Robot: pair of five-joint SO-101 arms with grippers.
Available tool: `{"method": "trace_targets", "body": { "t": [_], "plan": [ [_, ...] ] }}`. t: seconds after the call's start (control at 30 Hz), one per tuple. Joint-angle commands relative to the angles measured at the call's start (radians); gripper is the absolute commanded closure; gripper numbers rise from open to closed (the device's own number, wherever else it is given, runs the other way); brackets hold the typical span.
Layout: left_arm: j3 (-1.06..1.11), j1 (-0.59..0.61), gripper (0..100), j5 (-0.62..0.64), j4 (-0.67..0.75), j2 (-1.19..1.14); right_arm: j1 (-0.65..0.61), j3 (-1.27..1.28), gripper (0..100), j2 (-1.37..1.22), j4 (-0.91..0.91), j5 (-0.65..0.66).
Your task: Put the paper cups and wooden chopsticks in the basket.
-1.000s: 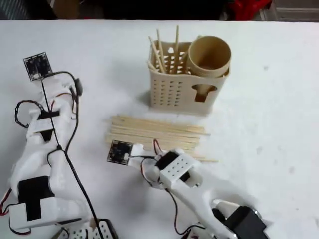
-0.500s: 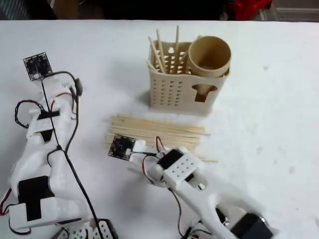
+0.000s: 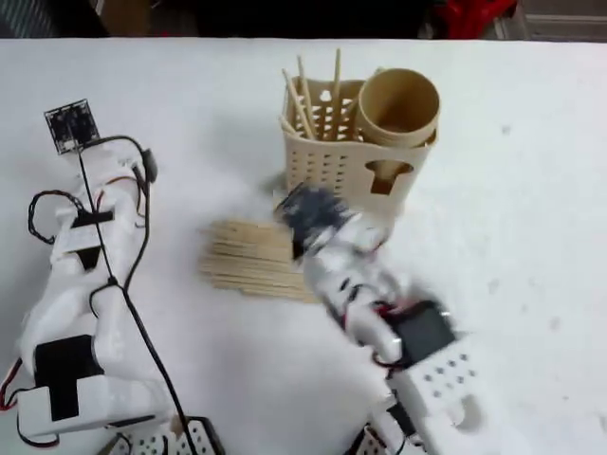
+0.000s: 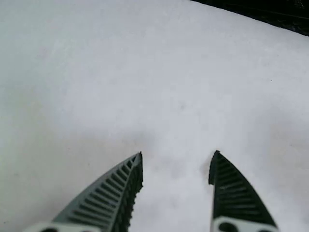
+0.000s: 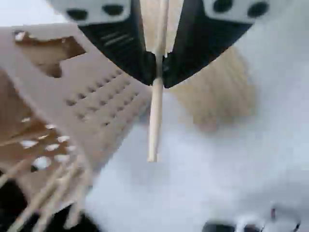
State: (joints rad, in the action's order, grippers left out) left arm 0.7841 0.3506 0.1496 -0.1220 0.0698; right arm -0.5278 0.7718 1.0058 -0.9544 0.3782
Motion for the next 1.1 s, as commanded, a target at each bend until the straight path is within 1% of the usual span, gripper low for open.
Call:
{"method": "trace_targets", "body": {
  "t": [0.0,0.1,0.17,0.37,0.47,0.57,0.77,0.9,0.97,1.07],
  "plan": [
    [-0.044,-0.019,77,0.005,-0.002,0.004,0.064,-0.258,98.3,-0.031,0.002,-0.078],
    [-0.044,-0.019,77,0.005,-0.002,0.004,0.074,-0.443,98.3,-0.159,0.033,-0.14],
    [-0.044,-0.019,77,0.005,-0.002,0.004,0.074,-0.557,98.2,-0.265,0.099,-0.153],
    [-0.044,-0.019,77,0.005,-0.002,0.004,0.074,-0.792,98.1,-0.559,0.467,-0.144],
    [-0.046,-0.019,77,0.005,-0.002,0.004,0.076,-0.844,98.1,-0.664,0.582,-0.144],
    [-0.048,-0.019,77,0.005,-0.002,0.004,0.079,-0.847,98.1,-0.72,0.595,-0.144],
    [-0.048,-0.021,77,0.005,-0.002,0.004,0.145,-0.844,98.1,-0.763,0.587,-0.149],
    [-0.046,-0.021,77,0.005,-0.002,0.004,0.174,-0.775,97.9,-0.748,0.587,-0.152],
    [-0.046,-0.021,77,0.005,-0.002,0.004,0.173,-0.72,95.0,-0.722,0.587,-0.152],
    [-0.046,-0.021,77,0.005,-0.002,0.004,0.165,-0.631,85.1,-0.661,0.587,-0.152]
  ]
}}
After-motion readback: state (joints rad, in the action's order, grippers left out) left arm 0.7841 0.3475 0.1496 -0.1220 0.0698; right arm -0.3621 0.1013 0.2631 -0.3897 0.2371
